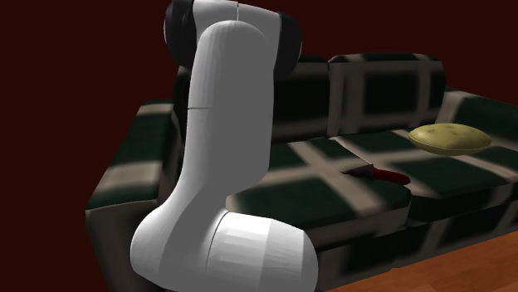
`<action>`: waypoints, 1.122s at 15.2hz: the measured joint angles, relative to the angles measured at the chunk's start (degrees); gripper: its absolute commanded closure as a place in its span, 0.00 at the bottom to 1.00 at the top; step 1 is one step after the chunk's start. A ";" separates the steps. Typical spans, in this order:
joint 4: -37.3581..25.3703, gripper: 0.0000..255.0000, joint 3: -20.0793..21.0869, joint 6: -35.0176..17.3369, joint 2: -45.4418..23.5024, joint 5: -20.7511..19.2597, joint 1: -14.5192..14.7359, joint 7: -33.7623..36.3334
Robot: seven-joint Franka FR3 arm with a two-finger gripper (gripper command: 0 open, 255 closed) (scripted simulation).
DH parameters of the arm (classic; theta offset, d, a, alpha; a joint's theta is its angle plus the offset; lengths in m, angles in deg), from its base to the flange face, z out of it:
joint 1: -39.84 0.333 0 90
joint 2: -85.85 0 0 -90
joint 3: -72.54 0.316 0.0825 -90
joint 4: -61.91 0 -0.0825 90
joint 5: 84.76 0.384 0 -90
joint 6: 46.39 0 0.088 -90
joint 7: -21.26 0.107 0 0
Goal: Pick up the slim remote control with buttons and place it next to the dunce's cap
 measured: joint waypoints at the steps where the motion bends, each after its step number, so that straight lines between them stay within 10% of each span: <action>1: -0.25 1.00 0.11 0.64 0.41 0.22 -0.07 -0.14; 17: -2.08 1.00 -0.02 8.53 6.94 3.78 -3.60 -6.04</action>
